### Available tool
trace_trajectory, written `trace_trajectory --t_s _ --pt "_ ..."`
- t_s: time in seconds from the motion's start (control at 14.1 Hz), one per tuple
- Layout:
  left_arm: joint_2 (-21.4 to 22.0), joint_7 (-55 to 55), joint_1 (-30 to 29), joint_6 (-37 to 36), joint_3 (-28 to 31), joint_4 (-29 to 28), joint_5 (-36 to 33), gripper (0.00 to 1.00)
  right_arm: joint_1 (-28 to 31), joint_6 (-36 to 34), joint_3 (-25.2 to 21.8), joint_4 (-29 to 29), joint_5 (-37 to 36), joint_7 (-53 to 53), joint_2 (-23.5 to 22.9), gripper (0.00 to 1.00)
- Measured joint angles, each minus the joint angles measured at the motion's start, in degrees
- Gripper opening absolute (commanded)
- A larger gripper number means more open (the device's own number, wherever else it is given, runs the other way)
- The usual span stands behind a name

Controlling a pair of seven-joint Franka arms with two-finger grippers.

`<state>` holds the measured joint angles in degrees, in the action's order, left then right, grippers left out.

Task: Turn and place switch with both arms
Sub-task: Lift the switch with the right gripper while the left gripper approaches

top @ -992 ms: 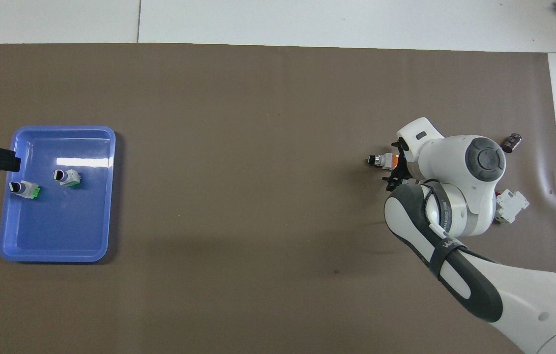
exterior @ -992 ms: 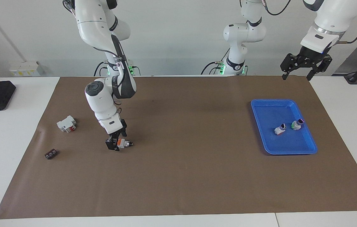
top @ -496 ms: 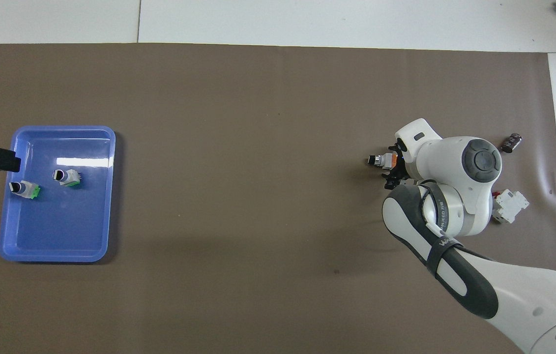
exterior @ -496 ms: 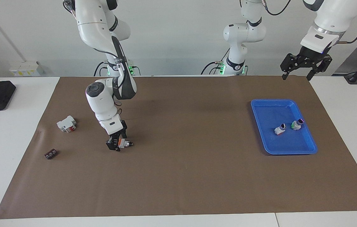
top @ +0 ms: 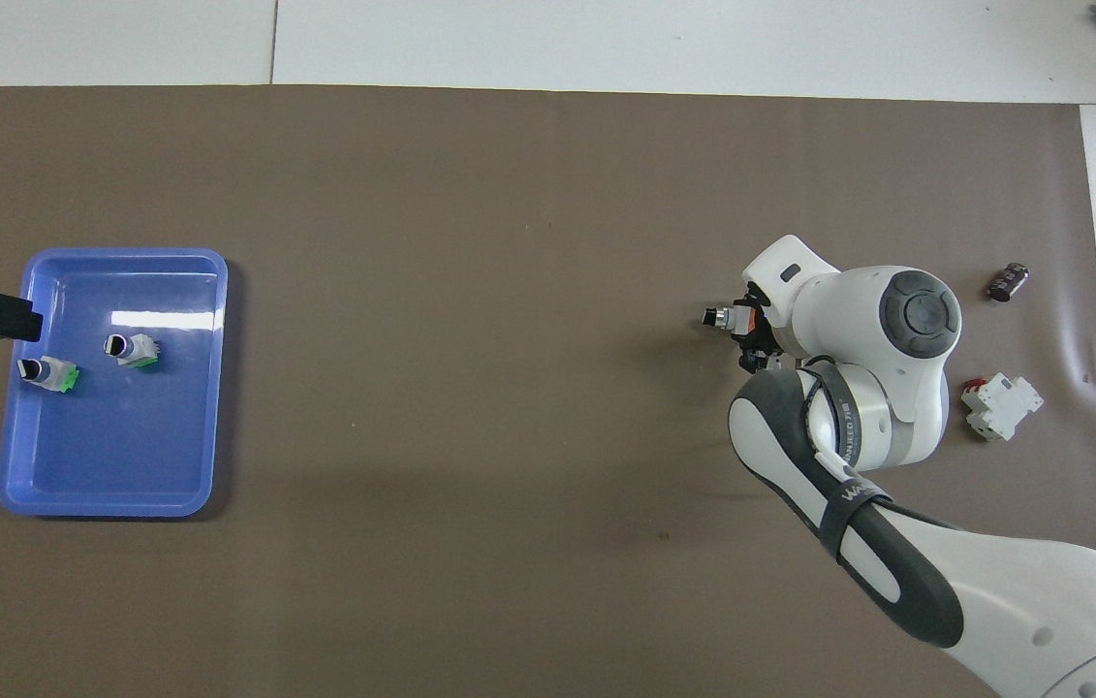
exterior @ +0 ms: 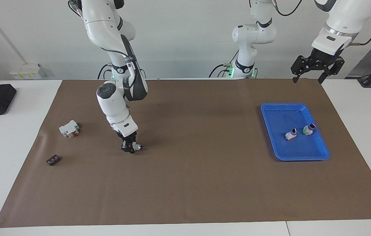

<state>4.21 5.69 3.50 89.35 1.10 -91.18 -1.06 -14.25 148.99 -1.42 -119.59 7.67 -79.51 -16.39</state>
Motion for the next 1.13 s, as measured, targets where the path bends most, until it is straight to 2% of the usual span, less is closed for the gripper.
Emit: trace_trajectory --t_s 0.21,0.71,0.99,1.13 --pt "0.0 0.0 0.0 -0.1 -0.1 0.0 0.0 1.00 -0.1 -0.9 1.9 2.5 1.3 -1.7 3.6 0.00" --pt "0.1 -0.1 0.0 1.4 -0.3 -1.0 0.8 1.00 -0.5 -1.0 14.7 9.2 20.2 -3.0 5.5 0.00" --pt "1.7 -5.3 0.1 4.7 -0.9 -6.1 9.4 1.00 -1.1 -0.7 20.2 10.2 21.7 6.0 8.6 0.00" --pt "2.3 -6.6 0.2 5.3 -1.0 -7.7 12.5 1.00 -3.0 -0.6 20.9 10.5 21.7 10.0 11.0 0.00"
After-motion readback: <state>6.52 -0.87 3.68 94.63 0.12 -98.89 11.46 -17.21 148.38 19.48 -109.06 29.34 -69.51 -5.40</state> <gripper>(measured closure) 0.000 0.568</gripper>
